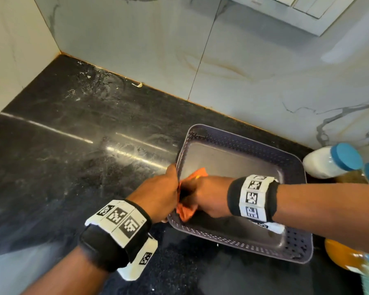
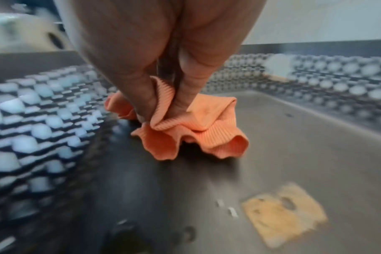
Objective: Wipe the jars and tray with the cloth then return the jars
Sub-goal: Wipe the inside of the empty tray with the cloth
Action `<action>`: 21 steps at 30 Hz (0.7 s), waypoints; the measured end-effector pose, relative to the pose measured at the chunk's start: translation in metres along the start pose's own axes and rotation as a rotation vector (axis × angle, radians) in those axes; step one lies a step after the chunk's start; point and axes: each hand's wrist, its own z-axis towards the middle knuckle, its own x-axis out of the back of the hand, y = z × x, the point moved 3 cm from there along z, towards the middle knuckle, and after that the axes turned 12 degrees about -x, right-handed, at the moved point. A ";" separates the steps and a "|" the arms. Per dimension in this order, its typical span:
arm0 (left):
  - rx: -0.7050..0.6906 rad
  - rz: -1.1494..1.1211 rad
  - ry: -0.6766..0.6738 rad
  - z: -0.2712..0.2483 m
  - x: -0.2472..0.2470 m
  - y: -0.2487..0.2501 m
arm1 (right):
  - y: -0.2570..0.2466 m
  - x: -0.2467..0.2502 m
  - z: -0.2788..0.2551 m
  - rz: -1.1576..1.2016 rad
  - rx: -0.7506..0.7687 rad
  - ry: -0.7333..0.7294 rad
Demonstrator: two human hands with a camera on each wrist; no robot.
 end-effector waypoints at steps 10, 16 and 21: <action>-0.010 0.081 0.008 -0.002 -0.002 0.001 | 0.011 0.030 0.022 -0.282 -0.054 -0.134; 0.016 -0.037 0.040 -0.009 -0.001 -0.001 | 0.081 0.042 0.024 -0.164 -0.433 -0.009; 0.032 0.079 0.072 -0.009 -0.011 0.007 | 0.056 0.030 0.019 -0.049 -0.393 -0.022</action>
